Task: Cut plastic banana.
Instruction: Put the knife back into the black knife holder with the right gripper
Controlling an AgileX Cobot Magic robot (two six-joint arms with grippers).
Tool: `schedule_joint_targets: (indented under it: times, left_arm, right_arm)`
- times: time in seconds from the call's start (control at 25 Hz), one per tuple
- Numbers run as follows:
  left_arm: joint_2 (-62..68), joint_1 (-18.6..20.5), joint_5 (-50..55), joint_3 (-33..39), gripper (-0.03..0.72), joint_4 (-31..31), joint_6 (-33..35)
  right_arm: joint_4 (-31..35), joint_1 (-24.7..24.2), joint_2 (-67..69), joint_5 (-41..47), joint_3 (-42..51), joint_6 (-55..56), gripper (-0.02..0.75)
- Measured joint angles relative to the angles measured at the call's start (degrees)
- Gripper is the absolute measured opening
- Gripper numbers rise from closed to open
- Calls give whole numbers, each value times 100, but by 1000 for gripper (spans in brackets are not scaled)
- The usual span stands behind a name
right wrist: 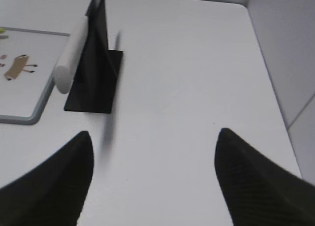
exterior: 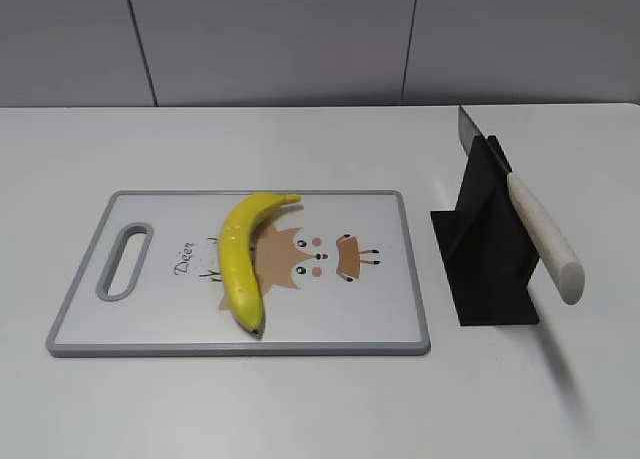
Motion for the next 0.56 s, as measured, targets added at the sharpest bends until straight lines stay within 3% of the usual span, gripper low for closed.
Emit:
schedule_joint_targets:
  times: [0.16, 0.56]
  left_arm:
    - [0, 0, 0, 0, 499, 0, 0]
    - [0, 0, 0, 0, 498, 0, 0]
  right_arm:
    - [0, -577, 0, 0, 0, 0, 594]
    - [0, -630, 0, 0, 0, 0, 594]
